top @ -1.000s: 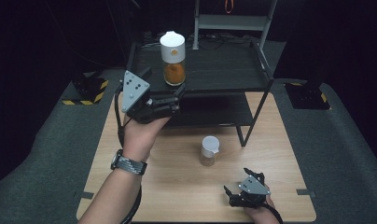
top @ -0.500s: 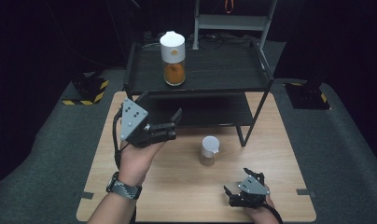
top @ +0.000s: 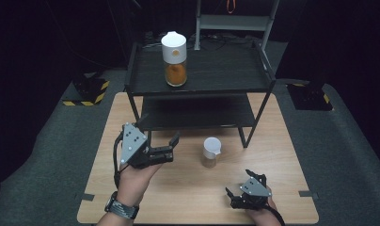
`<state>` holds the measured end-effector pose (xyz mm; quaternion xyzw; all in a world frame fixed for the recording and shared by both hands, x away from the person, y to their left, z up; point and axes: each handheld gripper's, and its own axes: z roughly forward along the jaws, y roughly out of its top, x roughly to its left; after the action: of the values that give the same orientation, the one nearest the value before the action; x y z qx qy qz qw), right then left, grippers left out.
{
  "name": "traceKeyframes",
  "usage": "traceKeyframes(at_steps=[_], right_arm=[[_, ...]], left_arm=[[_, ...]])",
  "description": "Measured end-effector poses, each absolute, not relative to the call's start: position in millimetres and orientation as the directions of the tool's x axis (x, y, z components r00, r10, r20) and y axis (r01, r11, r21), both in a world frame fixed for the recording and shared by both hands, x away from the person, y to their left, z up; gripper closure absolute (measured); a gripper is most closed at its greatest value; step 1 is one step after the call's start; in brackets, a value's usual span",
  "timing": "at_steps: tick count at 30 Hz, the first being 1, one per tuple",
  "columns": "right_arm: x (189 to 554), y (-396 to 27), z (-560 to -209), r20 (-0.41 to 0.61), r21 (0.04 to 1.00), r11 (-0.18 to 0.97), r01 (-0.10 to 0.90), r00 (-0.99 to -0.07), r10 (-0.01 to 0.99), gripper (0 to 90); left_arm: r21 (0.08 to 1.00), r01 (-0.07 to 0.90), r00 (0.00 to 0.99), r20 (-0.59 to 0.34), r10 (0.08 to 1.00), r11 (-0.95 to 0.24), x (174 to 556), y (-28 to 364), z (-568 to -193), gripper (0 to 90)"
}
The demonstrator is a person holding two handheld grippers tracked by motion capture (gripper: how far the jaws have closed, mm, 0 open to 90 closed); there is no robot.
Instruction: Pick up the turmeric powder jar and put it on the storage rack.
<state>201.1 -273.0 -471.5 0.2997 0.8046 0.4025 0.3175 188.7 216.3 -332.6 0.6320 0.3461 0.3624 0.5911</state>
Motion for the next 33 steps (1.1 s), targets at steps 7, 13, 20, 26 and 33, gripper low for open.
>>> traceKeyframes(at_steps=[7,13,20,26,33], right_arm=[[201.0,-272.6,-471.6,-0.272,0.837,0.498,0.226,-0.618,0.738,0.4],[200.9,-272.5,-471.7,-0.272,0.838,0.498,0.226,-0.617,0.738,0.4],[200.5,-272.0,-471.8,-0.275,0.837,0.499,0.225,-0.616,0.738,0.4],[200.4,-271.1,-471.8,-0.275,0.836,0.499,0.227,-0.614,0.74,0.4],[199.4,-270.4,-472.3,-0.278,0.837,0.499,0.225,-0.609,0.743,0.4]], left_arm=[[0.997,0.05,0.498,0.027,0.867,-0.06,180.9,219.6,-358.3,0.4],[0.994,0.082,0.491,0.028,0.871,-0.078,174.8,221.7,-384.8,0.5],[0.988,0.127,0.482,0.016,0.876,-0.088,170.2,226.5,-414.1,0.5],[0.98,0.168,0.479,0.017,0.878,-0.11,167.8,229.8,-437.5,0.5],[0.961,0.232,0.485,0.018,0.874,-0.149,168.0,234.7,-457.2,0.5]])
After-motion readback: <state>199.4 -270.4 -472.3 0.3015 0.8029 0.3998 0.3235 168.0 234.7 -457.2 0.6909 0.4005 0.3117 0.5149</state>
